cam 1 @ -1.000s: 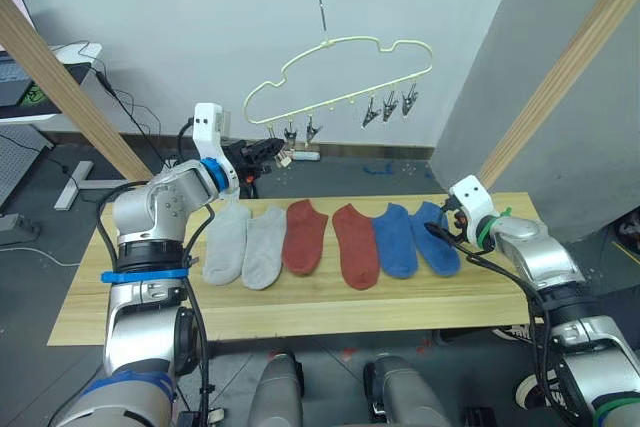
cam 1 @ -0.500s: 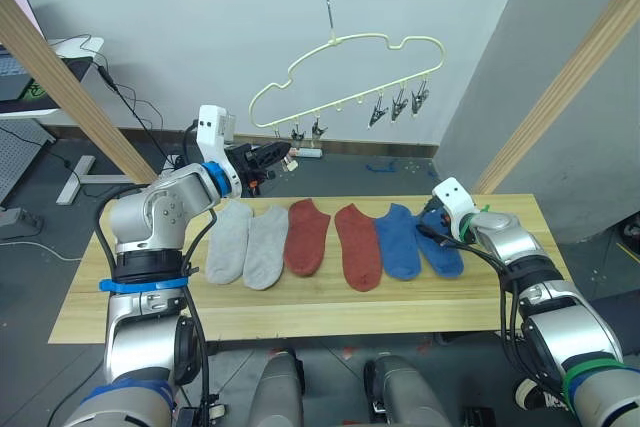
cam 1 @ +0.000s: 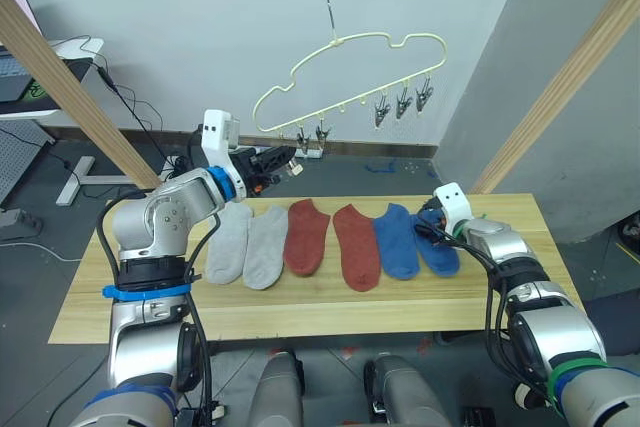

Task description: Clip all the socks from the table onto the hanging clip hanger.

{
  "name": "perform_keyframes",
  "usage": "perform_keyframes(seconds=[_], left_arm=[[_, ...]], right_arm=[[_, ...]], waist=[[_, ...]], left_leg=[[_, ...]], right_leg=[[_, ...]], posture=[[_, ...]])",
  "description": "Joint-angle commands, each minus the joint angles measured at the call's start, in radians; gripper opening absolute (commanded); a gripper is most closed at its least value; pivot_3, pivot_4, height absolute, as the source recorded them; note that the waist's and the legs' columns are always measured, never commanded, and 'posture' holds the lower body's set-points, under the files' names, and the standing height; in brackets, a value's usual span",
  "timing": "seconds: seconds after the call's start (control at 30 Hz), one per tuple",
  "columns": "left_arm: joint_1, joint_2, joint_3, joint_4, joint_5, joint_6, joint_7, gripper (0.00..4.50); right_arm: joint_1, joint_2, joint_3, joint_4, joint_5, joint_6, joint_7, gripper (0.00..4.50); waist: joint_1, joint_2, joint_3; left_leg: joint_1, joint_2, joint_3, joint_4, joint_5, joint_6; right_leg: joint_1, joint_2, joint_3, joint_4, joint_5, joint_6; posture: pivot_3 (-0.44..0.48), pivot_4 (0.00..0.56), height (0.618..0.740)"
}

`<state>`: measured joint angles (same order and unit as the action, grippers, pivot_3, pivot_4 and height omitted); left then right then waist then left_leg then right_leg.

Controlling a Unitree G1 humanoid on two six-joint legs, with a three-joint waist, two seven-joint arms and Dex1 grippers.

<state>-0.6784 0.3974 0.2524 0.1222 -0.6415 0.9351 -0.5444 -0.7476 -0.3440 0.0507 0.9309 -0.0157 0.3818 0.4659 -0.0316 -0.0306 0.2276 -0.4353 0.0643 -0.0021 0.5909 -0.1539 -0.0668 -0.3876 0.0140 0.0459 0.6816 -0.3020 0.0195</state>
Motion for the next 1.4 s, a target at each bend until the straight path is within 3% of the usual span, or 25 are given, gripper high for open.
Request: perform_keyframes(seconds=[0.03, 0.23, 0.33, 0.6, 0.7, 0.8, 0.9, 1.1, 1.4], left_arm=[[0.000, 0.004, 0.008, -0.037, -0.023, 0.016, 0.005, 0.20], [0.020, 0.012, 0.014, -0.057, -0.030, 0.019, 0.008, 0.20], [0.026, 0.010, 0.022, -0.064, -0.036, 0.026, 0.017, 0.20], [-0.018, -0.024, 0.151, -0.023, -0.162, 0.135, 0.092, 0.20], [-0.046, -0.041, 0.207, 0.001, -0.216, 0.172, 0.131, 0.20], [-0.062, -0.059, 0.248, 0.013, -0.267, 0.215, 0.176, 0.20], [-0.067, -0.072, 0.264, 0.008, -0.297, 0.237, 0.212, 0.20], [-0.066, -0.102, 0.264, -0.023, -0.332, 0.247, 0.280, 0.20], [-0.060, -0.114, 0.269, -0.042, -0.370, 0.242, 0.316, 0.20]], right_arm=[[0.047, -0.012, 0.012, -0.032, -0.017, 0.005, 0.008, 2.19], [0.124, -0.025, 0.013, -0.139, -0.010, 0.037, 0.024, 0.04], [0.173, -0.039, 0.011, -0.247, -0.003, 0.054, 0.036, 0.04], [0.378, -0.137, 0.019, -0.953, 0.035, 0.162, 0.118, 0.04], [0.421, -0.127, 0.071, -1.209, 0.056, 0.237, 0.137, 0.04], [0.421, -0.072, 0.159, -1.358, 0.054, 0.287, 0.112, 0.04], [0.379, -0.002, 0.246, -1.383, 0.016, 0.293, 0.069, 0.04], [0.258, 0.137, 0.324, -1.236, -0.054, 0.232, -0.037, 0.04], [0.152, 0.198, 0.358, -1.129, -0.081, 0.185, -0.048, 0.04]], waist=[[0.002, 0.000, 0.000], [0.004, 0.000, 0.000], [0.006, 0.000, 0.000], [0.004, 0.003, 0.011], [-0.001, 0.003, 0.012], [0.000, 0.002, 0.012], [0.002, 0.002, 0.012], [0.006, 0.000, 0.013], [0.008, -0.001, 0.014]], left_leg=[[0.000, 0.000, 0.000, 0.000, 0.000, 0.000], [0.000, 0.000, 0.000, 0.000, 0.000, 0.000], [0.000, 0.000, -0.001, 0.000, 0.000, 0.000], [-0.001, 0.000, -0.001, 0.000, 0.000, 0.000], [0.000, 0.001, -0.002, 0.000, 0.000, 0.000], [-0.001, 0.001, -0.003, 0.000, 0.000, 0.000], [-0.001, 0.000, -0.003, 0.000, 0.000, 0.000], [-0.001, 0.000, -0.004, 0.001, 0.000, 0.000], [-0.003, 0.000, -0.006, 0.001, 0.000, -0.001]], right_leg=[[0.000, 0.000, 0.000, 0.000, 0.000, 0.000], [0.000, 0.000, 0.000, 0.000, 0.000, 0.000], [0.001, 0.000, -0.001, 0.000, 0.000, 0.001], [-0.001, 0.000, 0.000, 0.000, -0.002, 0.003], [-0.001, 0.001, -0.001, 0.001, -0.002, 0.003], [-0.001, 0.001, -0.002, 0.001, -0.002, 0.003], [-0.001, 0.000, -0.002, 0.000, -0.002, 0.004], [-0.001, -0.001, -0.003, 0.000, -0.002, 0.004], [-0.001, -0.001, -0.005, 0.000, 0.000, 0.002]], posture=[[0.033, 0.238, 0.740], [0.043, 0.236, 0.740], [0.048, 0.235, 0.740], [0.044, 0.251, 0.740], [0.029, 0.250, 0.740], [0.024, 0.246, 0.740], [0.024, 0.237, 0.740], [0.028, 0.230, 0.740], [0.052, 0.240, 0.740]])
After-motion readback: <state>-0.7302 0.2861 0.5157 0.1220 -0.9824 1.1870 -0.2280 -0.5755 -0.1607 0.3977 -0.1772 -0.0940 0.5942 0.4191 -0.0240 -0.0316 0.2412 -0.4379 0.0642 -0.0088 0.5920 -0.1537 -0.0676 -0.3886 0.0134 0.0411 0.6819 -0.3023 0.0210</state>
